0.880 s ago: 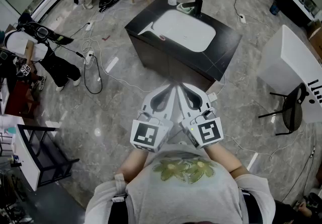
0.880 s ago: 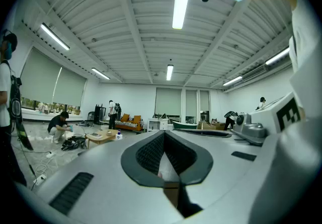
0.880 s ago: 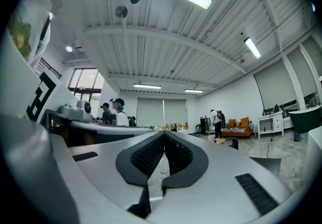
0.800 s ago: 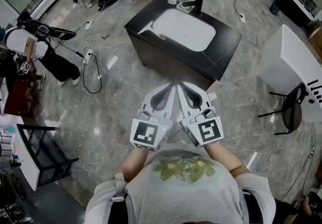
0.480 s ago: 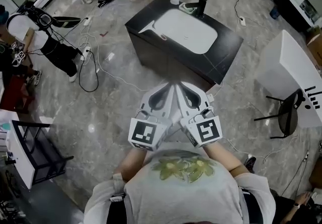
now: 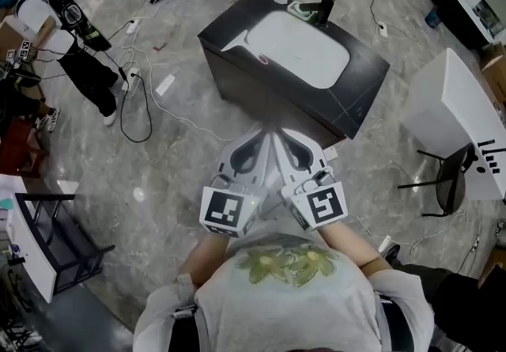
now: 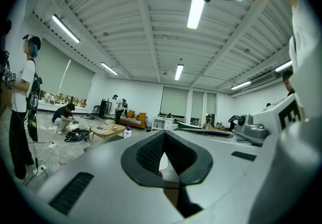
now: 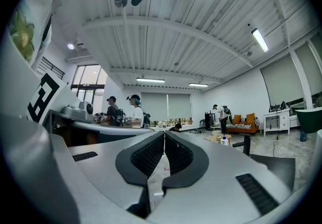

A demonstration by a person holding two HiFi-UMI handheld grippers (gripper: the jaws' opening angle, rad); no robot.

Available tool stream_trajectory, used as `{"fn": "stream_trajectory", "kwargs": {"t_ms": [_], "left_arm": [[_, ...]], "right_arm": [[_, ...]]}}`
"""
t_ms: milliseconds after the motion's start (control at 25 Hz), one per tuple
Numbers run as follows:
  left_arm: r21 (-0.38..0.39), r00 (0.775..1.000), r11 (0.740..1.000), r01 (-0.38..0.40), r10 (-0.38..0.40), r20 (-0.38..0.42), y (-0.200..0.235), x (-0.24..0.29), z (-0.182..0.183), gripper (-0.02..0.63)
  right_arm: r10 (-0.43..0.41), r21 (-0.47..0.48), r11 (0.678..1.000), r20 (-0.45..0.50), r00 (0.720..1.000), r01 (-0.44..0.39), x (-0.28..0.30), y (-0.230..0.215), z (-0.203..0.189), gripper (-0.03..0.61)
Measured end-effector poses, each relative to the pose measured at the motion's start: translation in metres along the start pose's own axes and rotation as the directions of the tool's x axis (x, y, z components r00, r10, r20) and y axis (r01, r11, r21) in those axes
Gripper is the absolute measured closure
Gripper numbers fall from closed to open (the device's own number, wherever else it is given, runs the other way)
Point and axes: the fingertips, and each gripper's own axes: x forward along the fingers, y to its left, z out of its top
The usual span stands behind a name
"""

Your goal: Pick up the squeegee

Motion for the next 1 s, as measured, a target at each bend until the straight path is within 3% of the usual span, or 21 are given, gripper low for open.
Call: {"fn": "stream_trajectory", "kwargs": {"t_ms": [440, 1000], "left_arm": [[0.005, 1.0, 1.0, -0.005, 0.006, -0.019, 0.092, 0.006, 0.005, 0.604], [-0.011, 0.998, 1.0, -0.019, 0.018, -0.065, 0.143, 0.028, -0.013, 0.604]], "right_arm": [[0.028, 0.029, 0.999, 0.019, 0.999, -0.029, 0.09, 0.023, -0.012, 0.554], [0.03, 0.033, 0.999, -0.025, 0.999, -0.029, 0.139, 0.019, -0.039, 0.554]]}}
